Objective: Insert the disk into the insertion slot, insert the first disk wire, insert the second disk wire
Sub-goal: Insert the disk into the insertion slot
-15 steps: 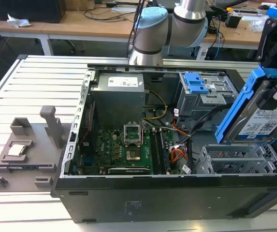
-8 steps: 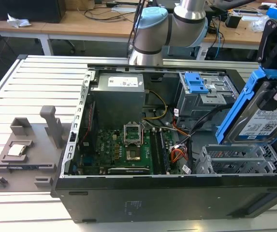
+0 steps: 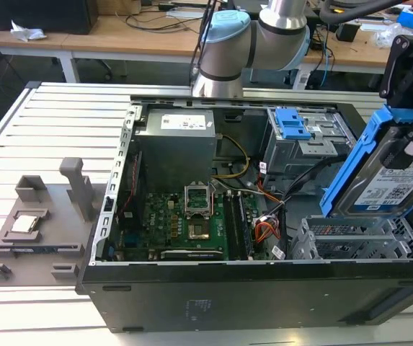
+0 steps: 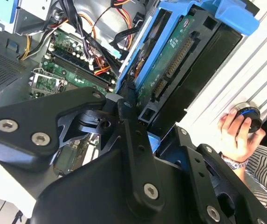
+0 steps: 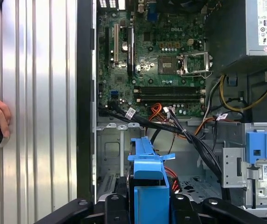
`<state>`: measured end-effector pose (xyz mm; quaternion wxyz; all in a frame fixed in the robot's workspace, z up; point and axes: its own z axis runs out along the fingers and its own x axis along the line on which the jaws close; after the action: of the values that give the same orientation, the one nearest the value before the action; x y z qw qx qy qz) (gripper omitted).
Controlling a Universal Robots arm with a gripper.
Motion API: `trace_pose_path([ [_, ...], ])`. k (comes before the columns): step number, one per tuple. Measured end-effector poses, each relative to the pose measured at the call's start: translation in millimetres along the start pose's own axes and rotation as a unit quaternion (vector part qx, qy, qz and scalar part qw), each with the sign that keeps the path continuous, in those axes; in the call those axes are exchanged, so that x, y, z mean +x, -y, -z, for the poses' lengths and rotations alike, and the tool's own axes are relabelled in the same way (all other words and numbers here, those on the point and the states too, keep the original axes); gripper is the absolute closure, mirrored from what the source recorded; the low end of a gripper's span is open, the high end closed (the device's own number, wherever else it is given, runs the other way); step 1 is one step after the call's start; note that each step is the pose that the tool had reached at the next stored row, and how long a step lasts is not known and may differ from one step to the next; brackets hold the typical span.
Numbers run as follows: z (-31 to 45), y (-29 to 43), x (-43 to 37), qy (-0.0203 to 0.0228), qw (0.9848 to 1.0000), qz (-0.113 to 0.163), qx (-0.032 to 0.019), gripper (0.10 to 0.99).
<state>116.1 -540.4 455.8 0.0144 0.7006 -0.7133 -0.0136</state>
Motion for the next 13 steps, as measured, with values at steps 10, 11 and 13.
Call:
trace_pose_path([
  [10,-5.8,-5.9,6.6,0.0000,1.0000,0.000,0.0000,0.722],
  [11,-6.4,-5.9,8.0,0.0000,1.0000,0.000,0.0000,0.722],
  [13,-8.4,-6.1,9.9,0.0001,1.0000,0.000,0.0000,0.722],
])
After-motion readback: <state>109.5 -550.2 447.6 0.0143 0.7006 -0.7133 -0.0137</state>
